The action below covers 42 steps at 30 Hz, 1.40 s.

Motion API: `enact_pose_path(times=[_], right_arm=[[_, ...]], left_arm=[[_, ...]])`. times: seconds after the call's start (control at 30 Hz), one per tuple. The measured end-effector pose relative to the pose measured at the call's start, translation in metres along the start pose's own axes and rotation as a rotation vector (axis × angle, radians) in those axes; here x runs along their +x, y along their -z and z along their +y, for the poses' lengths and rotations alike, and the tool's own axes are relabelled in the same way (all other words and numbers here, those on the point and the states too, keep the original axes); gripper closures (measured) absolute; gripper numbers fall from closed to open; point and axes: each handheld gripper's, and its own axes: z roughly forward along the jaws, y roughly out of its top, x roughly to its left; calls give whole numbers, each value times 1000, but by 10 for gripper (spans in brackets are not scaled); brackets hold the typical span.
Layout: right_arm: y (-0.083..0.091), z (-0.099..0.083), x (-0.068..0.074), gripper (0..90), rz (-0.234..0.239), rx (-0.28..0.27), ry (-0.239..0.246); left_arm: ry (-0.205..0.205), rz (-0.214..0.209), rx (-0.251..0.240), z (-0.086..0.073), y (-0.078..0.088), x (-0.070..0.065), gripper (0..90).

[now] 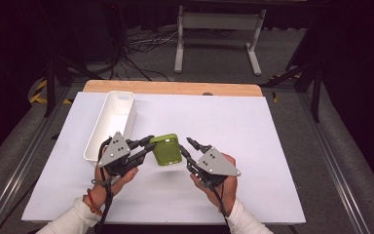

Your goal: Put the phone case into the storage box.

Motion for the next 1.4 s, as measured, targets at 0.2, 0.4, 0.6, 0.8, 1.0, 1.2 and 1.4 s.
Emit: enact_pose_path(times=[0.2, 0.4, 0.6, 0.8, 1.0, 1.2, 1.4], right_arm=[[7, -11, -10, 533, 21, 24, 7], [10, -21, -13, 429, 31, 56, 27], [15, -35, -17, 342, 23, 82, 13], [22, -55, -18, 240, 20, 136, -18], [29, -64, -19, 203, 4, 169, -16], [35, -71, -20, 193, 6, 173, -7], [40, -73, -21, 192, 1, 174, -5]], left_arm=[[-3, 11, -10, 1, 7, 5, 779], [-6, 26, -32, 4, 14, 10, 778], [-8, 41, -46, 7, 22, 14, 778], [-10, 55, -60, 11, 30, 18, 778], [-13, 76, -77, 15, 38, 24, 779], [-11, 97, -92, 18, 46, 30, 779], [-11, 113, -101, 19, 51, 36, 778]])
